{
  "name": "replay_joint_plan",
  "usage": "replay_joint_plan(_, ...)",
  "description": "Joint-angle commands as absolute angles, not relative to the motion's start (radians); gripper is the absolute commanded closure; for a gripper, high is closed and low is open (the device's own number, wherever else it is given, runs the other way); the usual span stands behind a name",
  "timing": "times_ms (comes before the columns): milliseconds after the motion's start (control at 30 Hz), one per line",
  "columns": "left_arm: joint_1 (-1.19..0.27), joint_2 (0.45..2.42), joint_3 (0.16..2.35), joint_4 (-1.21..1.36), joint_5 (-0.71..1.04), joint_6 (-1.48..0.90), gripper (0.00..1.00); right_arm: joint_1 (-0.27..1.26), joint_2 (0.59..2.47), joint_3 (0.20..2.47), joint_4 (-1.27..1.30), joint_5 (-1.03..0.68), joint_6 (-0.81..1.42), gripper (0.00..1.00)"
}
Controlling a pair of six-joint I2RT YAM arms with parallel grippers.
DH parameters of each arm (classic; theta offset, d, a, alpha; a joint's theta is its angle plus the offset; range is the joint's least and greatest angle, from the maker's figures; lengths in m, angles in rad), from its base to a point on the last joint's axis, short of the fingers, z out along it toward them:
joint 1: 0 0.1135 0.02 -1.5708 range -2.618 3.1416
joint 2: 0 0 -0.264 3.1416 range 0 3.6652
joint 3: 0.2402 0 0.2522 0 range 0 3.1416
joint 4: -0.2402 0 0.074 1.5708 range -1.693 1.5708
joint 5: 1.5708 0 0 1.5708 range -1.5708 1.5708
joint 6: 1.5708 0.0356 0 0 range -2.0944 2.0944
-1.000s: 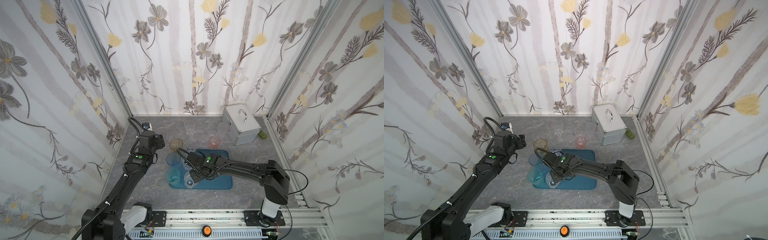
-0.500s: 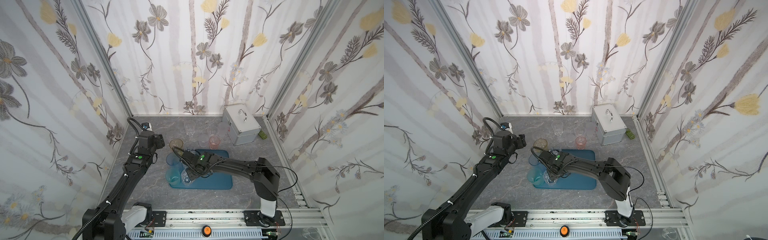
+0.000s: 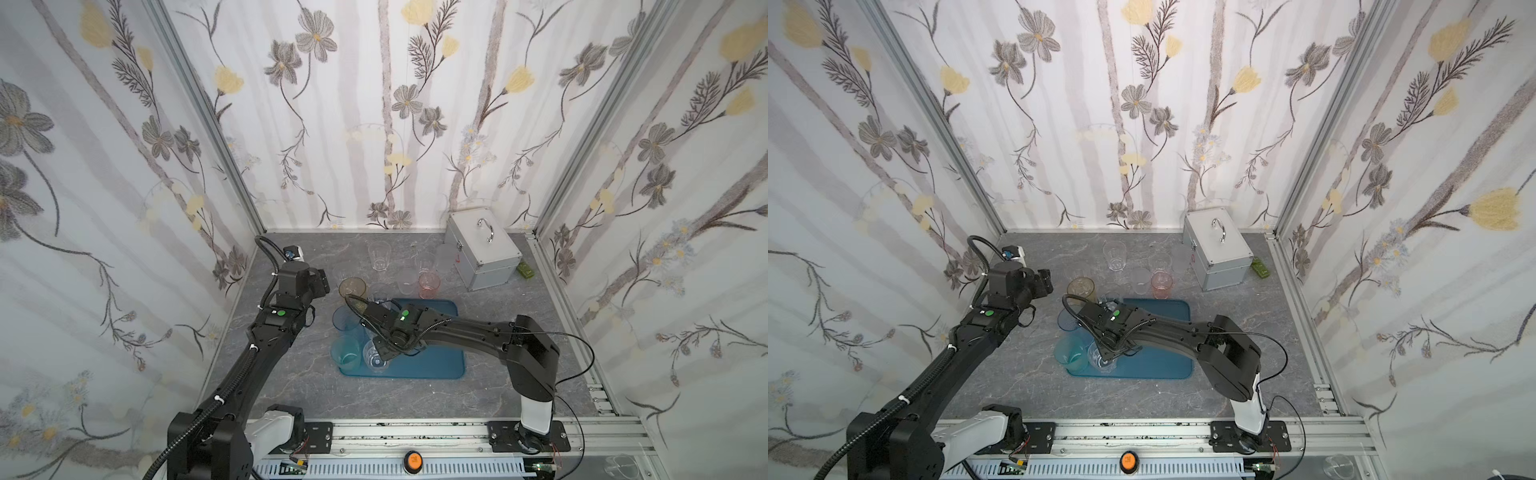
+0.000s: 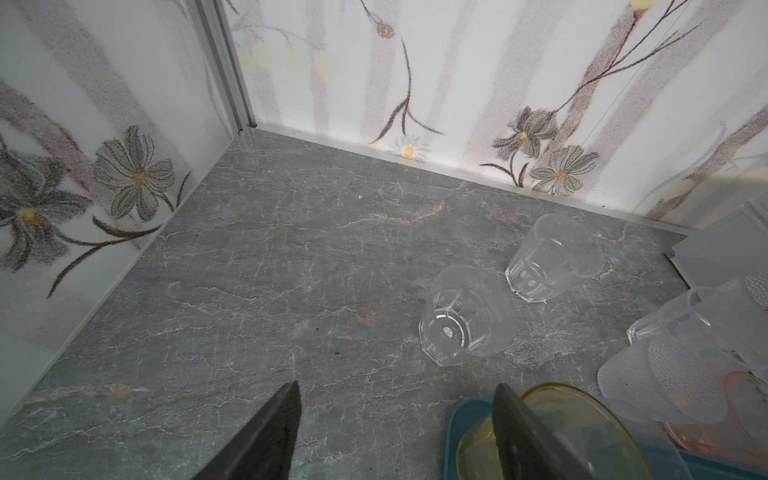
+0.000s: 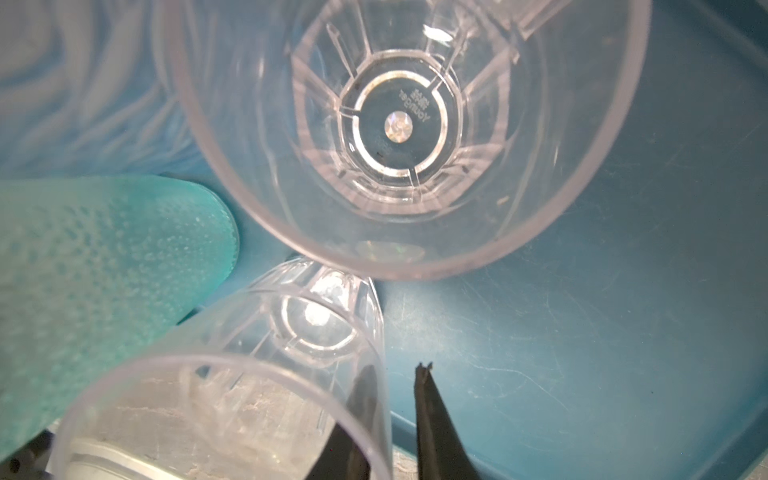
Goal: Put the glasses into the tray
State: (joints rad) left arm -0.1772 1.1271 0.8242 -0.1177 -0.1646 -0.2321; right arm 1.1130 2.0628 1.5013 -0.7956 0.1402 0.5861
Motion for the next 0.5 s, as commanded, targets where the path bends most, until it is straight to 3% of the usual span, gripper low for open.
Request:
replay_joint_plan(0,-0.175,1.132,0.819,-0.086,-0.172,-0.234,0.25,1.106,2.005,1.514,-0.793,0.142,0.584,0.76)
replay_joint_plan(167,-0.17,1.148,0.821,-0.086,-0.157,-0.248,0.25,1.02,1.907,1.532,-0.757,0.115,0.597,0.63)
replay_joint_plan(333,-0.17,1.146,0.825,-0.09,-0.083,-0.33,0.29,0.899,1.91,1.589,-0.665,0.158,0.583,0.56)
replay_joint_plan(467,-0.223,1.155,0.804,-0.091,-0.155,-0.403,0.32,0.788,1.96,1.637,-0.509,0.186,0.597,0.53)
